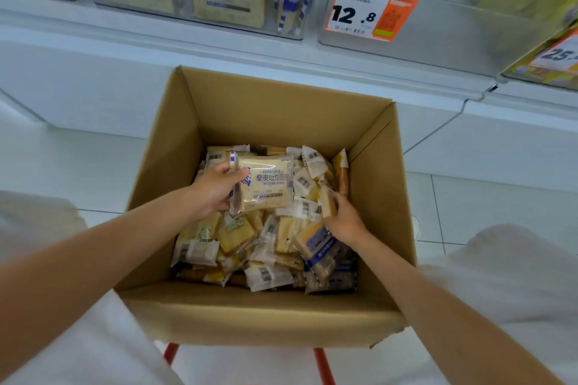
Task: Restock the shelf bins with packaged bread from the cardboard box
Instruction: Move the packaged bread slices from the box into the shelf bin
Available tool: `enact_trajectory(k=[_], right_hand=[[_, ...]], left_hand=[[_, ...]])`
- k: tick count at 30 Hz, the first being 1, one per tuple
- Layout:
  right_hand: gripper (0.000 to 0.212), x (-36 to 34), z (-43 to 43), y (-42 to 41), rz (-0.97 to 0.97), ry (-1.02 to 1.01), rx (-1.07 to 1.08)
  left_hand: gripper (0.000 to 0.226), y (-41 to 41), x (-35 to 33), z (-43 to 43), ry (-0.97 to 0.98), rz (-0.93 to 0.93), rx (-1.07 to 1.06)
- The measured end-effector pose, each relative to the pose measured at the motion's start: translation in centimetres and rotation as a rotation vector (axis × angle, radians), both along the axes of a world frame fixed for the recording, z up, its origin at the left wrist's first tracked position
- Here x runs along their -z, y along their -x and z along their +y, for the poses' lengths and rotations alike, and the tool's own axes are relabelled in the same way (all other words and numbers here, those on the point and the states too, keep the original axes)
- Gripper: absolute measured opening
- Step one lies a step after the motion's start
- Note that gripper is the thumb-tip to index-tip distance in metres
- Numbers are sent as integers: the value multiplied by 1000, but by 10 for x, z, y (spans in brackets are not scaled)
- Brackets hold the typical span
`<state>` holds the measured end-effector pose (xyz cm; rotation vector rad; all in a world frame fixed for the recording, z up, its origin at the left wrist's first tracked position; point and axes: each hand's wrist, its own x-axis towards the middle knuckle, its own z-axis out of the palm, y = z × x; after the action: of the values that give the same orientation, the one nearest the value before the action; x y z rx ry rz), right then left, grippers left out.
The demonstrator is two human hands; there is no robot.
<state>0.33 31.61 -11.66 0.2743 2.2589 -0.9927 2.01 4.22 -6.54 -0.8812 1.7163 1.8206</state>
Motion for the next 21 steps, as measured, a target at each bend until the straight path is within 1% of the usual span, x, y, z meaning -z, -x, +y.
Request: enact_trajectory(k=[2,5,6,8,10,11,13,14,16,17,18,19,20,21], right_hand=[[54,-11,-7,6,44,-7,40],[44,-50,-15,24,105,166,85],[42,-65,-18,29,86,233,90],[41,-91,-24,35,-25,416,82],[39,-109,-32,37,-146,581,79],[39,-113,-37,38,-162,617,78],[34,-118,-48,42,-120,628,113],[28,-117,-53,44,-78,626,161],[19,-117,-63,48,6,619,276],[23,-116,-68,50,56,591,307],[36,-114,-71,53,113,526,293],[57,-114,-75,53,159,449,251],[80,-114,-79,53,160,395,208],[96,-112,-82,54,105,387,178]], left_hand=[[22,2,1,-1,38,19,-63],[34,7,3,-7,181,56,-123],[33,8,2,-9,233,84,-124],[22,10,-3,-10,294,161,-127],[19,13,-10,-10,238,209,-97],[24,14,-16,-10,157,221,-59],[42,15,-24,-8,30,230,83],[47,13,-27,-5,22,246,169],[49,8,-31,4,45,306,265],[52,7,-30,7,39,318,259],[58,5,-29,9,28,322,239],[61,4,-30,9,5,326,219],[59,5,-29,7,-29,328,188],[52,6,-30,5,-63,330,146]])
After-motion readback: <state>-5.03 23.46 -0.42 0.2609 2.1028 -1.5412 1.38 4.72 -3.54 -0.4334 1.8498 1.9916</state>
